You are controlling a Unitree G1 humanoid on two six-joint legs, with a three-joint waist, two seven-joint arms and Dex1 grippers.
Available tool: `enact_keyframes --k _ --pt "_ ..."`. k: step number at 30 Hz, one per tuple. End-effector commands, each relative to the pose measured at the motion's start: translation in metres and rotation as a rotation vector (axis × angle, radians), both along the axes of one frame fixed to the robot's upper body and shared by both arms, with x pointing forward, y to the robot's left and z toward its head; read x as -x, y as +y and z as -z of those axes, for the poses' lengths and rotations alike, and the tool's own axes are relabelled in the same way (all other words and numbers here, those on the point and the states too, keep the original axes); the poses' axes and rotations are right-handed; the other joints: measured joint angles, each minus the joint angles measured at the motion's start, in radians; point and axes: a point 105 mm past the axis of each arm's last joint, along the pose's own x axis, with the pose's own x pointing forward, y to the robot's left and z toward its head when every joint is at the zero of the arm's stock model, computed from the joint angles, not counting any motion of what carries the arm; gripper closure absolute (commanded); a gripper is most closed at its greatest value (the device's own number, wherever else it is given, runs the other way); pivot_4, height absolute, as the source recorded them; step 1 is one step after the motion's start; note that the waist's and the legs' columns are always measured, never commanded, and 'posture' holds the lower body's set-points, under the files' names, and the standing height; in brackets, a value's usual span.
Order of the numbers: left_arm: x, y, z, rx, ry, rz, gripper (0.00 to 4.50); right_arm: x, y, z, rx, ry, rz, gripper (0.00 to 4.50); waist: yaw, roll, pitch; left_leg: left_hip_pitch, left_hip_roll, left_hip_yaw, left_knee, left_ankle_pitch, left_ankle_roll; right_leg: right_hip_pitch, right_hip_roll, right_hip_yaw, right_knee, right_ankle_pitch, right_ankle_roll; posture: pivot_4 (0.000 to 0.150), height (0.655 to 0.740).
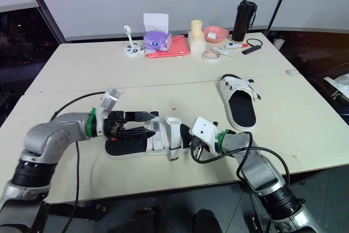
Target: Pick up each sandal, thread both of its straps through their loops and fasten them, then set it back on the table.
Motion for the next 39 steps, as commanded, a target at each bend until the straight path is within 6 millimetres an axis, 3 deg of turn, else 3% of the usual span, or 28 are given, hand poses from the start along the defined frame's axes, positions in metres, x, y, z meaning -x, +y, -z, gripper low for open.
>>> enact_keyframes --k 1,6,10,17,23,32,39 --pt "0.027 0.006 0.009 -0.056 0.012 0.113 0.04 0.006 -0.007 0.035 0.064 0.127 0.026 4.50 0.001 0.000 0.000 0.000 0.000 0.001 0.000 0.000 0.000 0.000 0.000 0.000 0.000 0.000 -0.001 0.150 0.7400" --pt "0.041 0.015 0.034 -0.125 0.049 0.144 0.04 0.006 -0.007 0.034 0.067 0.128 0.018 4.50 0.004 0.000 0.000 0.000 0.002 0.000 0.000 -0.002 -0.003 -0.001 -0.002 0.000 -0.004 0.002 -0.005 0.150 0.7400" --pt "0.041 -0.001 0.052 -0.137 -0.022 0.132 0.04 0.010 -0.009 0.033 0.071 0.137 0.013 4.50 0.005 0.000 0.000 0.000 0.002 0.001 0.000 -0.003 -0.004 -0.001 -0.003 0.001 -0.005 0.002 -0.005 0.150 0.7400" --pt "0.044 -0.025 0.068 -0.106 -0.122 0.136 0.04 0.016 -0.013 0.033 0.082 0.154 0.010 4.50 0.017 0.000 0.000 -0.002 0.002 0.002 0.000 -0.003 -0.005 -0.002 -0.003 0.000 -0.006 0.002 -0.005 0.150 0.7400" --pt "0.041 -0.048 0.073 -0.074 -0.197 0.099 0.04 0.015 -0.015 0.030 0.089 0.157 0.007 4.50 0.035 -0.001 0.000 -0.002 0.002 0.004 0.001 -0.003 -0.005 -0.002 -0.003 0.001 -0.006 0.002 -0.005 0.150 0.7400" --pt "0.025 -0.064 0.084 -0.058 -0.249 0.001 0.04 0.016 -0.014 0.030 0.094 0.156 0.000 4.50 0.035 0.000 0.000 -0.002 0.002 0.005 0.001 -0.003 -0.004 -0.001 -0.001 0.001 -0.006 0.002 -0.005 0.150 0.7400" --pt "0.025 -0.074 0.086 -0.039 -0.257 -0.008 0.04 0.018 -0.013 0.031 0.096 0.157 -0.005 4.50 0.035 0.000 0.000 -0.002 0.002 0.007 0.001 -0.003 -0.004 0.000 -0.001 0.000 -0.006 0.002 -0.005 0.150 0.7400"
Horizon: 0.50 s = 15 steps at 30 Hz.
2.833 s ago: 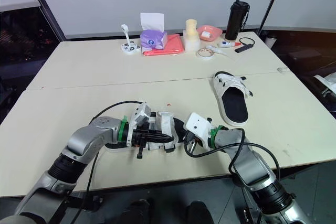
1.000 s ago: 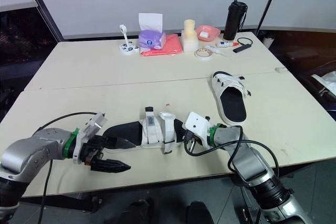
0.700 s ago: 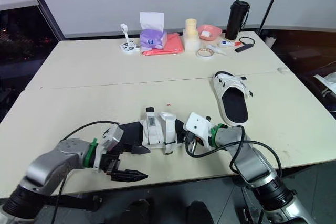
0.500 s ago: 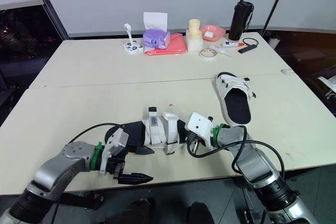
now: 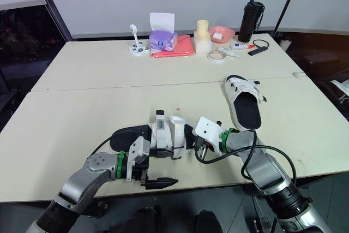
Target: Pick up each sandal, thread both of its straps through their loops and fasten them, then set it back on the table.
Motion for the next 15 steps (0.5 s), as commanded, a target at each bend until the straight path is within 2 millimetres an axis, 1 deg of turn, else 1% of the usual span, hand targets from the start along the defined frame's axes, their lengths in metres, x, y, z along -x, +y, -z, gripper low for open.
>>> enact_keyframes --k 1,6,8,9,12,15 --pt "-0.003 -0.007 -0.006 0.022 -0.041 -0.010 0.04 0.013 -0.002 0.032 0.049 0.133 0.000 4.50 0.000 0.000 0.000 0.000 0.000 0.001 0.000 0.000 0.000 0.000 0.000 0.000 0.000 0.000 0.000 0.150 0.7400" --pt "-0.004 -0.012 -0.003 0.024 -0.033 -0.017 0.04 0.014 -0.002 0.032 0.054 0.132 0.000 4.50 0.000 0.000 0.000 0.000 0.000 0.002 0.000 0.000 0.001 0.000 0.000 0.000 0.000 0.000 0.000 0.150 0.7400" --pt "-0.006 -0.015 -0.004 0.029 -0.033 -0.022 0.56 0.014 -0.003 0.032 0.059 0.130 0.004 4.50 0.001 0.000 0.000 0.000 0.000 0.002 0.000 0.000 0.001 0.000 0.000 0.000 0.000 0.000 0.000 0.150 0.7400" --pt "-0.006 -0.016 -0.004 0.032 -0.032 -0.023 0.87 0.013 -0.003 0.032 0.059 0.129 0.007 4.50 0.001 0.000 0.000 0.000 0.000 0.002 0.000 0.000 0.001 0.000 0.000 0.000 0.000 0.000 0.000 0.150 0.7400" --pt "-0.008 -0.018 -0.004 0.039 -0.025 -0.025 2.45 0.013 -0.003 0.032 0.055 0.128 0.010 4.50 0.000 0.000 0.000 0.000 0.000 0.002 0.000 0.001 0.002 0.001 0.000 0.000 0.000 0.000 0.001 0.150 0.7400" --pt "-0.010 -0.019 0.000 0.021 -0.016 -0.033 3.99 0.014 -0.003 0.032 0.055 0.127 0.013 4.50 0.000 0.000 0.000 0.000 0.000 0.002 0.000 0.001 0.002 0.001 0.000 0.000 0.000 0.000 0.001 0.150 0.7400"
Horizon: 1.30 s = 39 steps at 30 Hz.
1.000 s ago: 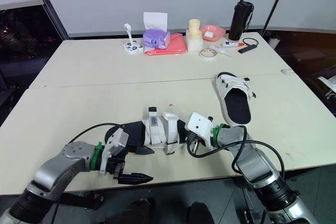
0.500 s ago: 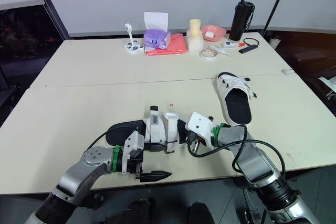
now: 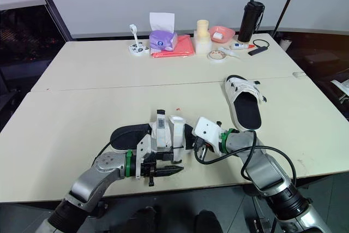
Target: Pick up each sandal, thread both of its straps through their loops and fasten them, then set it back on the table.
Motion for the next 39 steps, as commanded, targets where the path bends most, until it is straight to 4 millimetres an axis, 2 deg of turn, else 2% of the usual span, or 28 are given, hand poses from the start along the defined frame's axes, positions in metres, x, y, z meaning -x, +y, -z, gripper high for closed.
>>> enact_keyframes --k 1,6,9,12,15,18,20,32,35,39 --pt "-0.003 -0.003 -0.001 -0.004 -0.010 -0.006 4.46 0.013 -0.003 0.032 0.048 0.132 0.012 4.50 0.001 0.000 0.000 0.000 0.000 0.000 0.000 0.000 0.000 0.000 0.000 0.000 0.000 0.000 0.000 0.150 0.7400" --pt "0.012 0.002 0.001 -0.019 0.040 0.065 4.46 0.013 -0.005 0.033 0.051 0.133 0.013 4.50 0.000 0.000 0.000 0.001 0.000 0.000 0.001 -0.001 -0.002 0.000 0.000 0.000 0.000 0.000 0.000 0.150 0.7400" --pt "0.035 0.010 -0.008 -0.010 0.103 0.206 4.46 0.011 -0.006 0.032 0.054 0.131 0.013 4.50 -0.002 0.000 0.000 0.000 0.000 0.000 0.000 -0.001 -0.001 0.000 0.000 0.000 0.000 0.000 0.000 0.150 0.7400" --pt "0.046 0.018 -0.020 -0.002 0.148 0.279 4.46 0.009 -0.007 0.031 0.060 0.125 0.012 4.50 -0.001 0.000 0.000 0.000 0.000 0.000 0.000 0.000 0.000 0.000 0.000 0.000 0.000 0.000 0.000 0.150 0.7400" --pt "0.055 0.023 -0.029 0.001 0.179 0.344 4.46 0.007 -0.008 0.029 0.060 0.120 0.012 4.50 -0.002 0.000 0.000 0.000 0.000 0.000 0.000 -0.002 -0.002 -0.001 0.000 0.000 0.000 0.000 0.000 0.150 0.7400" --pt "0.055 0.026 -0.031 -0.016 0.136 0.368 4.46 0.005 -0.007 0.029 0.063 0.115 0.009 4.50 -0.005 0.000 0.000 0.000 0.000 0.001 -0.001 -0.001 -0.001 -0.001 0.000 0.000 0.000 -0.001 0.000 0.150 0.7400" --pt "0.051 0.025 -0.034 -0.009 0.114 0.368 4.46 0.004 -0.007 0.029 0.064 0.113 0.008 4.50 -0.007 0.000 0.000 0.000 0.001 0.002 -0.001 -0.002 0.001 -0.001 0.000 0.001 0.000 -0.001 0.001 0.150 0.7400" --pt "-0.014 0.011 -0.097 0.179 -0.038 0.197 4.46 -0.004 -0.002 0.026 0.038 0.083 0.026 4.50 -0.008 -0.001 0.000 0.002 0.001 0.004 0.001 -0.002 0.001 0.000 0.001 0.001 0.002 0.000 0.001 0.150 0.7400" --pt "-0.030 0.008 -0.103 0.208 -0.067 0.130 4.46 -0.005 -0.002 0.027 0.038 0.079 0.034 4.50 -0.008 -0.001 0.000 0.002 0.001 0.004 0.001 -0.002 0.001 -0.001 0.001 0.001 0.002 0.000 0.001 0.150 0.7400" --pt "-0.045 0.003 -0.100 0.195 -0.106 0.067 4.46 -0.004 -0.002 0.028 0.035 0.076 0.038 4.50 -0.005 -0.001 0.000 0.002 0.001 0.004 0.002 -0.002 0.001 0.000 0.001 0.001 0.002 0.001 0.003 0.150 0.7400"
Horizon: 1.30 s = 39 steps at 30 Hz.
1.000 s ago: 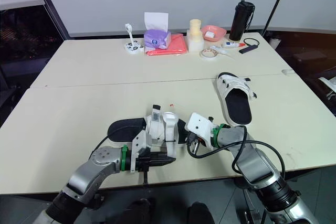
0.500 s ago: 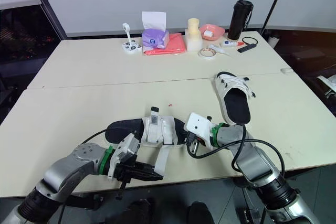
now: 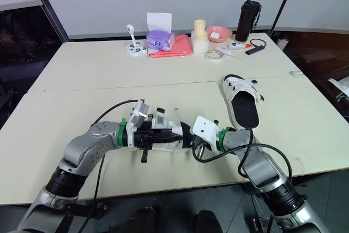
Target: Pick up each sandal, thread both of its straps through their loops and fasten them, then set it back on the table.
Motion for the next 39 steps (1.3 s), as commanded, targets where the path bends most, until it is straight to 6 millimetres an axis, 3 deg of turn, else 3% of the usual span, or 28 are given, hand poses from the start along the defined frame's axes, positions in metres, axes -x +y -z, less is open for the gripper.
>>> enact_keyframes --k 1,12,16,21,25,29,33,36,39 --pt "-0.013 -0.001 -0.020 0.040 -0.117 -0.061 4.46 0.003 -0.008 0.030 0.048 0.095 0.054 4.50 0.001 0.000 0.000 0.000 0.000 0.000 0.000 0.000 0.000 0.000 0.000 0.000 0.000 0.000 0.000 0.150 0.7400" --pt "-0.028 -0.001 0.004 -0.037 -0.072 -0.188 4.46 0.004 -0.011 0.032 0.043 0.091 0.069 4.50 0.004 0.000 0.000 0.000 0.000 0.000 0.001 0.000 0.000 0.001 0.000 0.000 0.000 0.001 0.000 0.150 0.7400" --pt "-0.031 0.001 0.009 -0.048 -0.027 -0.237 3.04 0.003 -0.010 0.032 0.039 0.091 0.070 4.50 0.004 0.000 0.000 0.000 0.000 0.000 0.002 0.000 0.000 0.001 0.000 0.000 0.000 0.001 0.000 0.150 0.7400" --pt "-0.036 0.002 0.015 -0.057 0.015 -0.305 0.53 0.002 -0.010 0.032 0.040 0.089 0.070 4.50 0.004 0.000 0.000 0.001 0.000 0.000 0.002 0.000 0.000 0.002 0.000 0.000 0.000 0.001 0.001 0.150 0.7400" --pt "-0.044 0.003 0.015 -0.038 0.050 -0.379 0.53 0.002 -0.011 0.031 0.041 0.089 0.072 4.50 0.004 0.000 -0.001 0.002 0.000 0.000 0.002 0.000 0.000 0.003 0.000 0.000 0.000 0.001 0.001 0.150 0.7400" --pt "-0.052 0.007 -0.002 0.075 0.094 -0.447 0.53 0.002 -0.011 0.032 0.041 0.089 0.073 4.50 0.004 0.000 -0.001 0.002 0.000 0.000 0.002 0.000 0.000 0.003 0.000 0.000 0.000 0.001 0.001 0.150 0.7400" --pt "-0.040 0.013 -0.021 0.164 0.152 -0.356 0.53 0.002 -0.010 0.032 0.038 0.090 0.074 4.50 0.001 0.000 -0.001 0.002 0.000 0.000 0.002 0.000 0.000 0.003 0.000 0.000 0.000 0.001 0.002 0.150 0.7400" --pt "-0.023 0.028 -0.032 0.128 0.171 -0.216 0.53 0.002 -0.010 0.032 0.037 0.089 0.076 4.50 -0.002 0.000 0.000 0.002 0.000 0.000 0.002 0.000 0.000 0.002 0.001 0.000 0.001 0.001 0.002 0.150 0.7400" --pt "-0.018 0.047 -0.038 0.088 0.209 -0.144 0.53 0.001 -0.010 0.032 0.035 0.089 0.077 4.50 0.000 0.000 0.000 0.002 0.000 0.000 0.002 0.000 0.000 0.002 0.001 0.000 0.001 0.001 0.001 0.150 0.7400"
